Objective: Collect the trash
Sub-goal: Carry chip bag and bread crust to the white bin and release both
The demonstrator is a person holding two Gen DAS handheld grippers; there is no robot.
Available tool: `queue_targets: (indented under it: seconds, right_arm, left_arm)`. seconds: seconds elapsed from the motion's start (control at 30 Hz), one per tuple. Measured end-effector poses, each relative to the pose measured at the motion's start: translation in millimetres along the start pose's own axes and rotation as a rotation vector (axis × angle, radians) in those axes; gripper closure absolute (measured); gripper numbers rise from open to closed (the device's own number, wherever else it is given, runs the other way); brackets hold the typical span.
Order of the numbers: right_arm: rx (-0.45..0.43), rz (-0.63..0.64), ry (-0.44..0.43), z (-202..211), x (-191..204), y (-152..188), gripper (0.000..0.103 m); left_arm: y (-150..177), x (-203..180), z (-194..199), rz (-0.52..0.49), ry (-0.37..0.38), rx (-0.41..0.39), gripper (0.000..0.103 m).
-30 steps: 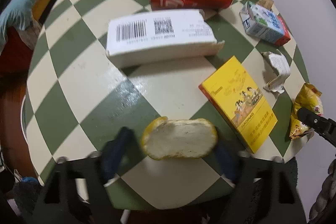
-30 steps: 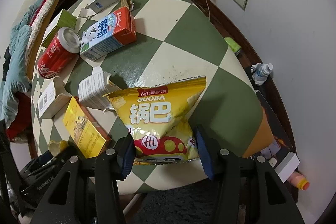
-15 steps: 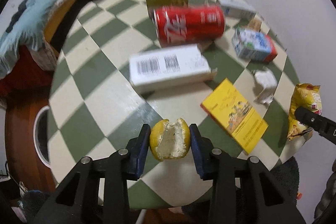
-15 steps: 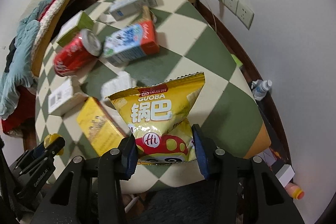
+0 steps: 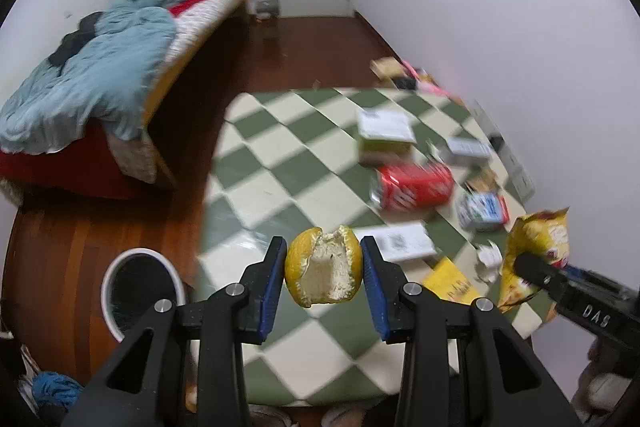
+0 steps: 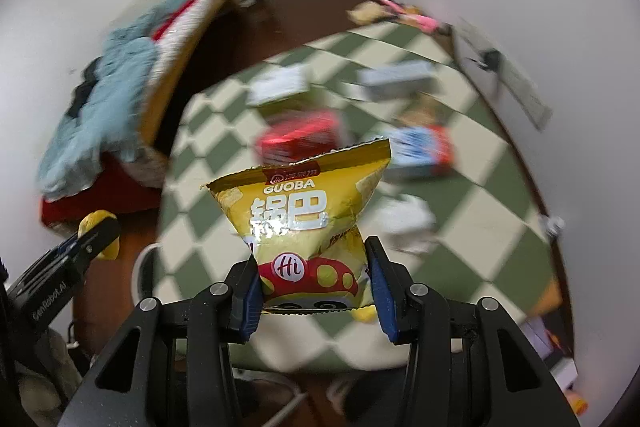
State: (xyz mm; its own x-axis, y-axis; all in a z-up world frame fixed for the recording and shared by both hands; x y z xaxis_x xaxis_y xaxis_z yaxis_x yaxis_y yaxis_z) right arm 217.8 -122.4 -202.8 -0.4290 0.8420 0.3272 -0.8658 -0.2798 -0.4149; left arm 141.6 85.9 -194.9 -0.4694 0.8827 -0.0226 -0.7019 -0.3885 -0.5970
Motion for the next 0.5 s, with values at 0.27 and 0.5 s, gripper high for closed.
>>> queue_targets:
  seconds: [0.27, 0.5]
  right_arm:
    - [0.122, 0.179, -0.186, -63.9, 161.9, 24.1, 0.055]
    - [0.339, 0.283, -0.267, -189.1, 298.2, 95.3, 0.055]
  left_arm:
    - [14.2, 148.3, 8.8, 0.173, -0.094, 0.014, 0.069]
    - [82.2, 295.7, -45.8, 0.362, -0.181, 0.151, 0.069]
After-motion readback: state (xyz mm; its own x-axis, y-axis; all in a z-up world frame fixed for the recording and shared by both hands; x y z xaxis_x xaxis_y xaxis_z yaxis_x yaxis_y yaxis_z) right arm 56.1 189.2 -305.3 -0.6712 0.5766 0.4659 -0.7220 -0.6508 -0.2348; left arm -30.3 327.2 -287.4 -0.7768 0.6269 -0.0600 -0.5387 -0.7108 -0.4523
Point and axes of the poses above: each gripper's, at about its wrist camera, not at the fingertips, and z roughly against the way its jaws point, x to its left, y to its underside, the point moved 3 cm from there along -z, roughly the way its jaws point, and after that the axes turned 3 degrees about -z, right-handed, at the moved point
